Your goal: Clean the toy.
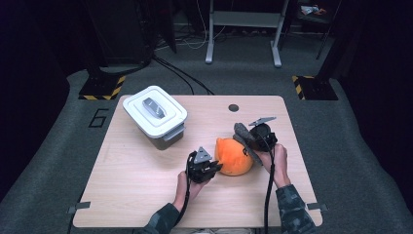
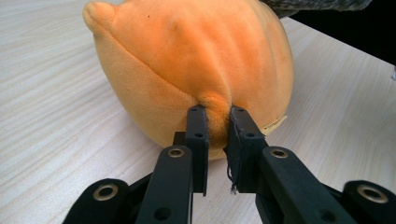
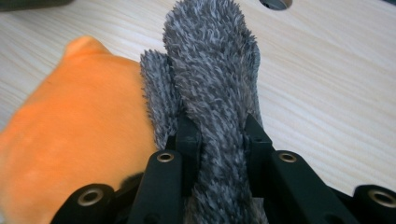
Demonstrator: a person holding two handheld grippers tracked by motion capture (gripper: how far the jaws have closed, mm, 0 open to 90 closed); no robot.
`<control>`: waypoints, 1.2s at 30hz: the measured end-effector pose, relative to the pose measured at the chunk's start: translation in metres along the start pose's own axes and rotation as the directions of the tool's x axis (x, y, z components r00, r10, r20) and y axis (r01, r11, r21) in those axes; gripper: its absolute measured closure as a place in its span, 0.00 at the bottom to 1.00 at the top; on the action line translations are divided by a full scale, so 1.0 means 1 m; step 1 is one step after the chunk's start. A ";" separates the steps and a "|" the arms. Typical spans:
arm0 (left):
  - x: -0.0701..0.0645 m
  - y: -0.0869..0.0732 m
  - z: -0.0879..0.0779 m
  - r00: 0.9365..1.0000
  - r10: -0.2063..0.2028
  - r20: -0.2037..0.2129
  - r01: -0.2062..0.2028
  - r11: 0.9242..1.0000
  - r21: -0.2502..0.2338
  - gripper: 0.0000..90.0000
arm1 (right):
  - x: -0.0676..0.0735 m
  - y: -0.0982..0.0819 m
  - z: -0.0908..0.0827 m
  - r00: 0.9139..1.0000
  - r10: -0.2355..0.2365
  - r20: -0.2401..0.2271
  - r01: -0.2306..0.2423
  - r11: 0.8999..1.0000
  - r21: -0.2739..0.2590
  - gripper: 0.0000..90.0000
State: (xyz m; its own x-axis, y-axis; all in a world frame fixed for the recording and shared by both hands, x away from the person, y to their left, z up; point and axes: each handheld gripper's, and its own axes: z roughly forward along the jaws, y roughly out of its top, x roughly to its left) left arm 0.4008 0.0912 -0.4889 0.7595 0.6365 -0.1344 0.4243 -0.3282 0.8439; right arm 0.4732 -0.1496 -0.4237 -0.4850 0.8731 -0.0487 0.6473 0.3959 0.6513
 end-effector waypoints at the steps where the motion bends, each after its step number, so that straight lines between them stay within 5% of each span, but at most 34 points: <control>1: 0.000 0.000 0.000 1.000 0.000 -0.001 0.000 1.000 0.000 0.88 | -0.002 -0.002 0.001 1.000 0.007 0.002 -0.007 1.000 0.005 0.82; 13: 0.000 0.000 0.000 1.000 -0.003 0.000 0.003 1.000 0.000 0.88 | -0.024 -0.025 0.018 0.997 0.079 0.022 -0.081 0.992 0.094 0.82; 19: 0.001 0.001 -0.001 1.000 0.000 -0.002 0.000 1.000 -0.002 0.88 | -0.027 -0.023 0.007 0.996 0.082 0.047 -0.084 0.995 0.049 0.82; 27: 0.000 0.002 -0.001 1.000 -0.002 -0.001 0.002 1.000 -0.007 0.88 | -0.001 0.005 -0.034 1.000 0.013 0.011 -0.012 0.997 -0.080 0.82; 36: -0.001 0.007 0.000 1.000 0.001 -0.006 -0.001 1.000 -0.016 0.88 | 0.040 0.020 -0.039 0.993 -0.086 -0.084 0.075 0.989 -0.130 0.82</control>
State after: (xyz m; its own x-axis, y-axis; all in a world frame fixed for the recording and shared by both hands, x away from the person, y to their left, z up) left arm 0.4028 0.0884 -0.4832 0.7569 0.6405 -0.1301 0.4153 -0.3177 0.8524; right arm 0.4439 -0.1183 -0.3830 -0.5868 0.8087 -0.0408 0.5272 0.4198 0.7388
